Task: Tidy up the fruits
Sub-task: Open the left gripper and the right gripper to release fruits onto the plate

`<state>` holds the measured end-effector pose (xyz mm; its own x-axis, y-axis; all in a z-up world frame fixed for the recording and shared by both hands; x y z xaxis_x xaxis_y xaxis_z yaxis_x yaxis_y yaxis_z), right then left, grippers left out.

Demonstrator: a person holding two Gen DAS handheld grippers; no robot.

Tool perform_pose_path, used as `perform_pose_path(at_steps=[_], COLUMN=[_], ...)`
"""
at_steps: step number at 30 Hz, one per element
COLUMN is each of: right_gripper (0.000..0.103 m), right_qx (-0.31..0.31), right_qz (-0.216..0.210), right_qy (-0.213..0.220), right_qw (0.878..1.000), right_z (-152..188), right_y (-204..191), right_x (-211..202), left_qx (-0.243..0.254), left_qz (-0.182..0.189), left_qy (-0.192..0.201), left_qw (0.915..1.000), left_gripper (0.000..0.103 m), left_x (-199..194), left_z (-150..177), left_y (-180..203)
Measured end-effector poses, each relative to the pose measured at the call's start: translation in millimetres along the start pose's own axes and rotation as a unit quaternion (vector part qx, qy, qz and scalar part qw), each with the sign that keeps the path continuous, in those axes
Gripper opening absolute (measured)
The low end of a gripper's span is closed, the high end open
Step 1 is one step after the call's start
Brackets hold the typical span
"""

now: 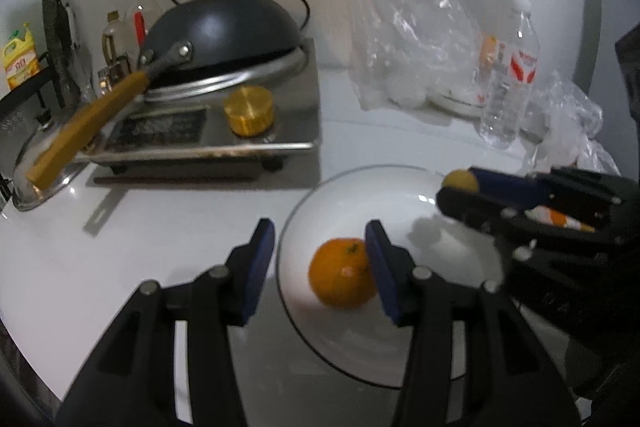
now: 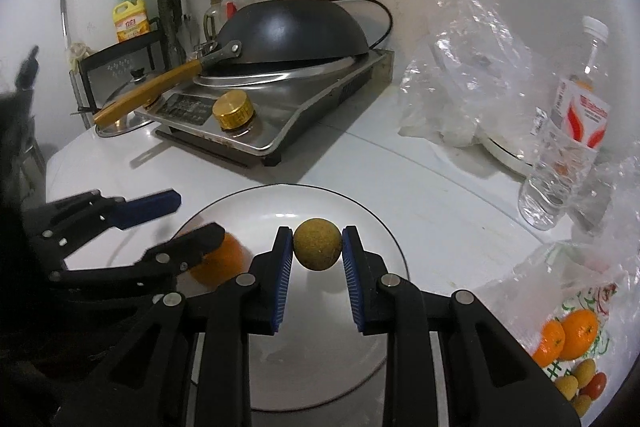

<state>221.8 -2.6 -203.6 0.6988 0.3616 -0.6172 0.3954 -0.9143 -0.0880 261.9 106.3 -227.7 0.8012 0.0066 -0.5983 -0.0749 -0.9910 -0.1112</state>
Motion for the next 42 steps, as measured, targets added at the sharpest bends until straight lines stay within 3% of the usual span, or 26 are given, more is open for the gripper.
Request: perform_pose_path(at_steps=[8, 17, 26, 33, 37, 42], right_gripper=[0.027, 0.027, 0.027, 0.029, 0.037, 0.038], right_qx=[-0.012, 0.012, 0.016, 0.018, 0.015, 0.016], right_qz=[-0.009, -0.049, -0.05, -0.051, -0.047, -0.045], right_qy=[-0.022, -0.08, -0.104, -0.106, -0.091, -0.074], right_qw=[1.0, 0.996, 0.993, 0.993, 0.995, 0.996], right_z=[-8, -10, -9, -8, -10, -12], right_y=[-19, -30, -39, -40, -40, -37], right_x=[24, 52, 64, 66, 60, 46], left_qx=[-0.03, -0.055, -0.067, -0.071, -0.071, -0.074], left_qz=[-0.028, -0.031, -0.038, -0.036, -0.039, -0.036], left_qy=[0.022, 0.024, 0.021, 0.018, 0.014, 0.012], left_qw=[0.9989, 0.9977, 0.9968, 0.9967, 0.9966, 0.9965], left_gripper=[0.049, 0.049, 0.05, 0.052, 0.06, 0.062], left_x=[-10, -5, -1, -1, -3, -7], left_z=[1, 12, 20, 24, 27, 30], left_y=[-33, -53, -65, -64, -65, -62])
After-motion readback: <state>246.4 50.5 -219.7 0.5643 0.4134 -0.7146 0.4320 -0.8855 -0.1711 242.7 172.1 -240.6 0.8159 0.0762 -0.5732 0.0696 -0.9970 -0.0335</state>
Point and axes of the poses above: each gripper's, at about its wrist camera, not at the fingertips, and x roughly the way its jaws point, y to its right, z to its underside, the point moved 5 cm from there along x, roughly the way its jaws point, and after that the axes turned 8 degrees about x, right-handed, at the moved point
